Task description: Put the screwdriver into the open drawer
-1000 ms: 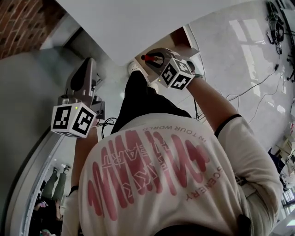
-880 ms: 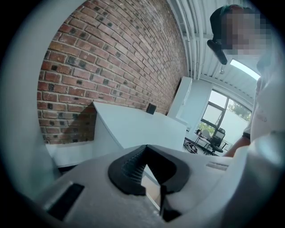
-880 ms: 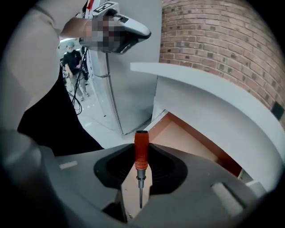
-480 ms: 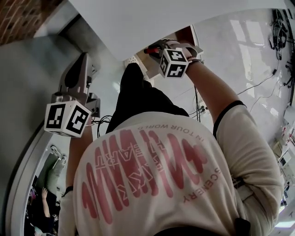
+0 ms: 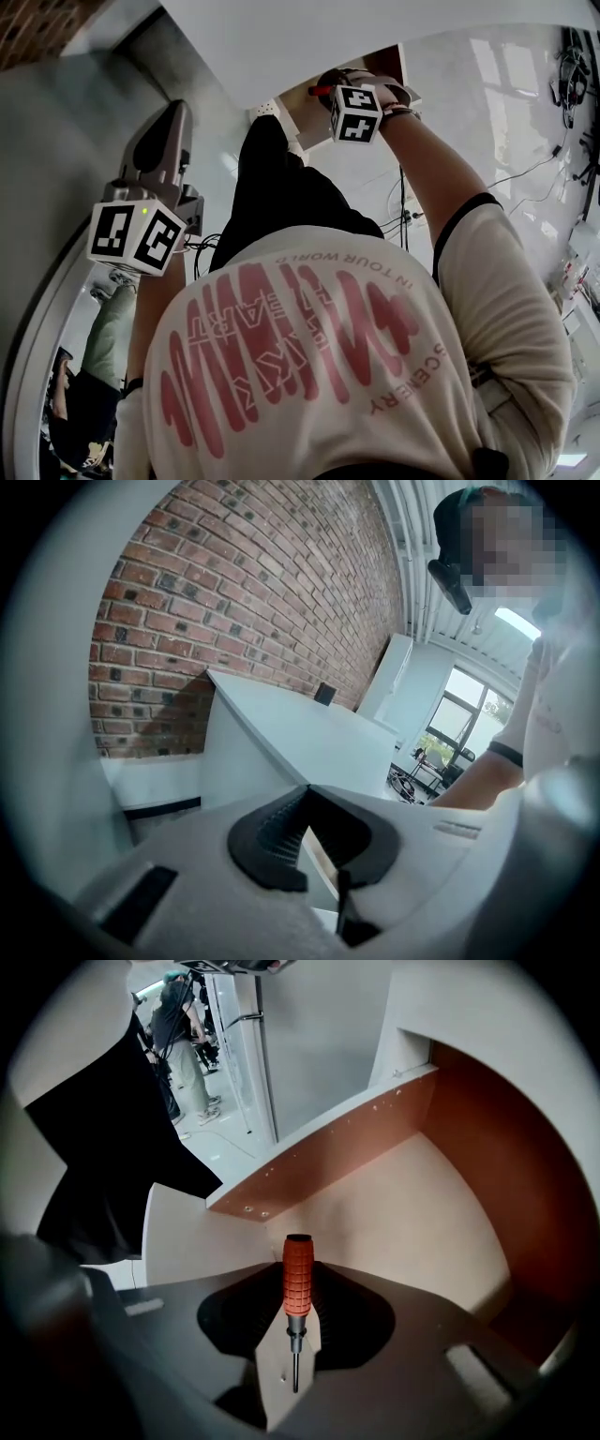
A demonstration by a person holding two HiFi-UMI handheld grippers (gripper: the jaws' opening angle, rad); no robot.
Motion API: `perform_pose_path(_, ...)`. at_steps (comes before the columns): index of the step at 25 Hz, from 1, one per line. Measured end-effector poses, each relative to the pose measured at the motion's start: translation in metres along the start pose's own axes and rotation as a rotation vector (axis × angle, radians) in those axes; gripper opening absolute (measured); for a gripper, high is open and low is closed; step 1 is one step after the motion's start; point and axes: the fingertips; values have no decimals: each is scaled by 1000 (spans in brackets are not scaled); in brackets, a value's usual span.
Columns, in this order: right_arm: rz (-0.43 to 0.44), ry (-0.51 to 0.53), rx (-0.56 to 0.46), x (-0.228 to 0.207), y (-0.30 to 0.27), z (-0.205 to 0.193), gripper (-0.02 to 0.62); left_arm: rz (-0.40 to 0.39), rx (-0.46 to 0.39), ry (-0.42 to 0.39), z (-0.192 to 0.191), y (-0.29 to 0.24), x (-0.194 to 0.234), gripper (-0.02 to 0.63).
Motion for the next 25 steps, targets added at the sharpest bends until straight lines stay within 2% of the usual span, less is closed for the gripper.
perform_pose_path(6, 12, -1, 46, 3, -17, -16, 107, 5, 45, -14, -37, -12, 10, 2)
perform_pose_path(15, -1, -38, 49, -1, -23, -20, 109, -11, 231, -126, -118, -51, 2, 2)
perform_pose_path(21, 15, -48, 69, 3, -38, -28, 110, -48, 291, -149, -151, -71, -1, 2)
perform_pose_path(25, 7, -62, 70, -2, -39, -35, 112, -68, 308, -160, -159, -82, -13, 2)
Point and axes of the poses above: the fingertips, and each gripper's own axes: y backward along the fingers, x to its left, z out of its top, and after that the axes turned 13 degrees about y, right-handed
